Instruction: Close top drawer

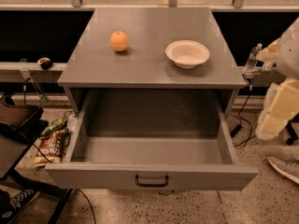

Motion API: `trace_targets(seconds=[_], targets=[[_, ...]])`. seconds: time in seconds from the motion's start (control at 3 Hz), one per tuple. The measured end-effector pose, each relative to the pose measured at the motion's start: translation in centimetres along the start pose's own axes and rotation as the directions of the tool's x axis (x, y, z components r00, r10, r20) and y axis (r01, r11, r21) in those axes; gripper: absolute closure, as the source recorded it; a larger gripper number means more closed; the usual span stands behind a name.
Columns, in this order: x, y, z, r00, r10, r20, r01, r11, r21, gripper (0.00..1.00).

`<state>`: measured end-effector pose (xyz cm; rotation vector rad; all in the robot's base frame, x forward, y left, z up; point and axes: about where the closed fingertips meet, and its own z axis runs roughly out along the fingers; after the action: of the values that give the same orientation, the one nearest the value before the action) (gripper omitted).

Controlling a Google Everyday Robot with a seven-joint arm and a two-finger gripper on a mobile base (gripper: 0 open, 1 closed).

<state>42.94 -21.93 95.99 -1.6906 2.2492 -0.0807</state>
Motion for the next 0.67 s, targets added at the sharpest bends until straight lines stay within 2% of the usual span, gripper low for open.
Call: trace_targets(seconds=[0.33,0.67], targets=[[1.2,3.6,2.3,0.998,0.068,0.014,-0.069,0.9974,0.024,0.19],[1.2,7.7,4.5,0.992,0.112,0.050,-0.115,0.9914,0.062,0.42]])
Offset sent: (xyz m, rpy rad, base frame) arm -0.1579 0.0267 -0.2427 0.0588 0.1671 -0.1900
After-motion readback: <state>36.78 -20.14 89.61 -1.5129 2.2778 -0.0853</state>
